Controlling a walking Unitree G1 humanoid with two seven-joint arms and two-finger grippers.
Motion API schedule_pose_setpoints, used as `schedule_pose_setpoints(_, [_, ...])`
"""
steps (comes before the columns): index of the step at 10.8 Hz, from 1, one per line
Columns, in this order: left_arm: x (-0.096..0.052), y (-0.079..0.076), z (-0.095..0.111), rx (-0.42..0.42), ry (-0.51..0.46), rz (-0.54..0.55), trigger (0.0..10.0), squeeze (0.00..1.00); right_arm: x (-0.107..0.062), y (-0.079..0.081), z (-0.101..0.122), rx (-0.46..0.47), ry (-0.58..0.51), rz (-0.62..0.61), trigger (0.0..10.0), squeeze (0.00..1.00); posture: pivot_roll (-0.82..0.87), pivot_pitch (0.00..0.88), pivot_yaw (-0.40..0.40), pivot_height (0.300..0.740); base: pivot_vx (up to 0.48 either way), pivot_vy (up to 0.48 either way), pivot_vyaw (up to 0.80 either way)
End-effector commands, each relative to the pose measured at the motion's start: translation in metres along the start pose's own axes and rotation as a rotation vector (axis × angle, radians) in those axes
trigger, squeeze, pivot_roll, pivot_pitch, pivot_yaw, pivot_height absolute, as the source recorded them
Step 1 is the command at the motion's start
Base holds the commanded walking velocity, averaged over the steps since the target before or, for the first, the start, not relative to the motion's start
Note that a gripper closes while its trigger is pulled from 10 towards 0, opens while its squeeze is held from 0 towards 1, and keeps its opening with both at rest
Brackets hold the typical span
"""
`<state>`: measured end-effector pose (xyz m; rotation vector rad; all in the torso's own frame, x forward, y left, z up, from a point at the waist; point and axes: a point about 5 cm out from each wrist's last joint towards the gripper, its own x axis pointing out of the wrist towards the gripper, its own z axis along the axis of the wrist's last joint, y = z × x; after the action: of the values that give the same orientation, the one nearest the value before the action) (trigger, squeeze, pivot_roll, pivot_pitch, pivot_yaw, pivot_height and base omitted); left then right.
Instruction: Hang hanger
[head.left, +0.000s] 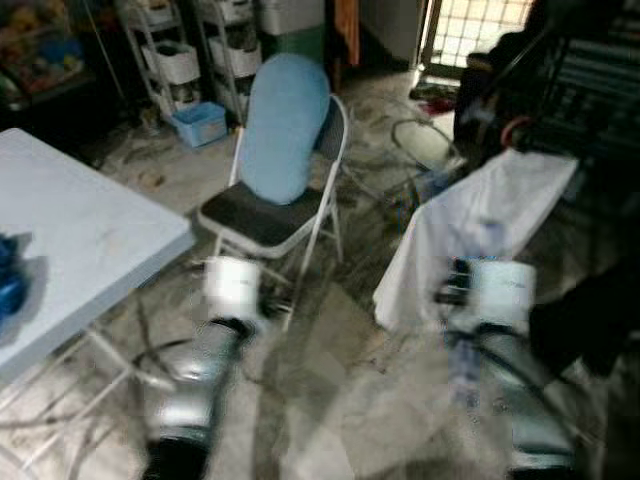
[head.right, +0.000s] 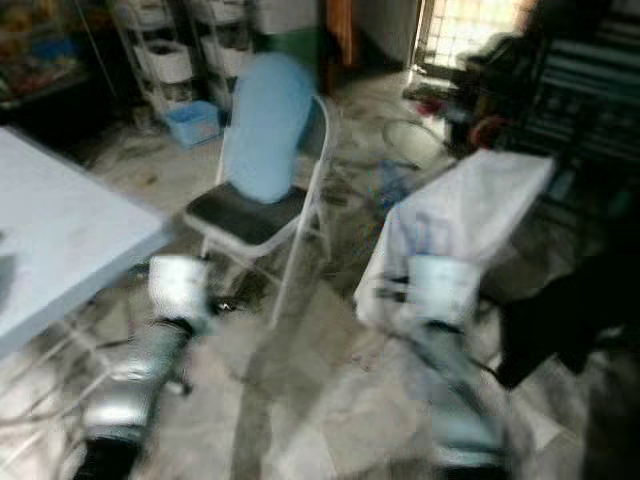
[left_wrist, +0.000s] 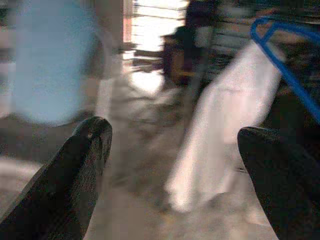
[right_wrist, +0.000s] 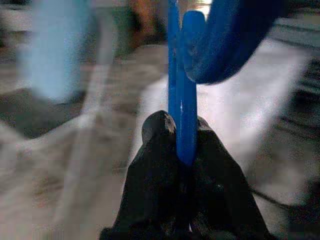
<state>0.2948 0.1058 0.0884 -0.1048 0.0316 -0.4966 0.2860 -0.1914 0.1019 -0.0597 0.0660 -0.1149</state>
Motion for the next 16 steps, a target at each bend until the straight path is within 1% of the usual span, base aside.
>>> schedule_pose_setpoints(1, [-0.006, 0.013, 0.002, 0.019, 0.008, 0.035, 10.0, 0.00, 0.002, 0.006, 0.008, 0.004, -0.030, -0.014, 10.0, 0.00, -0.11, 0.021, 0.018, 0.740, 0.289, 0.000, -0.76])
schedule_pose_setpoints(2, [-0.006, 0.013, 0.001, 0.018, 0.010, 0.033, 10.0, 0.00, 0.003, -0.001, 0.004, 0.000, -0.005, -0.065, 10.0, 0.00, -0.11, 0.020, 0.018, 0.740, 0.289, 0.000, -0.76])
schedule_pose_setpoints(4, [-0.006, 0.013, 0.000, 0.015, 0.014, 0.031, 10.0, 0.00, 0.003, -0.006, -0.005, 0.017, 0.043, -0.094, 10.0, 0.00, -0.11, 0.022, 0.020, 0.740, 0.341, 0.000, -0.58])
schedule_pose_setpoints(5, [-0.005, 0.013, 0.000, 0.016, 0.015, 0.030, 10.0, 0.00, 0.003, -0.006, -0.006, 0.021, 0.054, -0.101, 10.0, 0.00, -0.11, 0.022, 0.021, 0.740, 0.409, 0.000, -0.41])
schedule_pose_setpoints(9, [-0.004, 0.012, -0.001, 0.023, 0.024, 0.021, 10.0, 0.00, 0.003, -0.004, -0.017, 0.056, 0.133, -0.088, 10.0, 0.00, -0.12, 0.023, 0.027, 0.740, 0.445, 0.000, 0.00])
schedule_pose_setpoints(12, [-0.004, 0.012, -0.002, 0.029, 0.026, 0.022, 10.0, 0.00, 0.003, -0.001, -0.020, 0.091, 0.153, -0.075, 10.0, 0.00, -0.12, 0.024, 0.025, 0.740, 0.439, 0.000, 0.00])
schedule_pose_setpoints(14, [-0.005, 0.012, -0.002, 0.029, 0.026, 0.021, 10.0, 0.00, 0.005, -0.001, -0.018, 0.096, 0.153, -0.066, 10.0, 0.00, -0.11, 0.021, 0.026, 0.740, 0.429, 0.000, 0.00])
schedule_pose_setpoints(16, [-0.005, 0.011, -0.003, 0.031, 0.033, 0.018, 10.0, 0.00, 0.006, -0.001, -0.020, 0.103, 0.180, -0.059, 10.0, 0.00, -0.11, 0.020, 0.025, 0.740, 0.366, 0.311, 0.00])
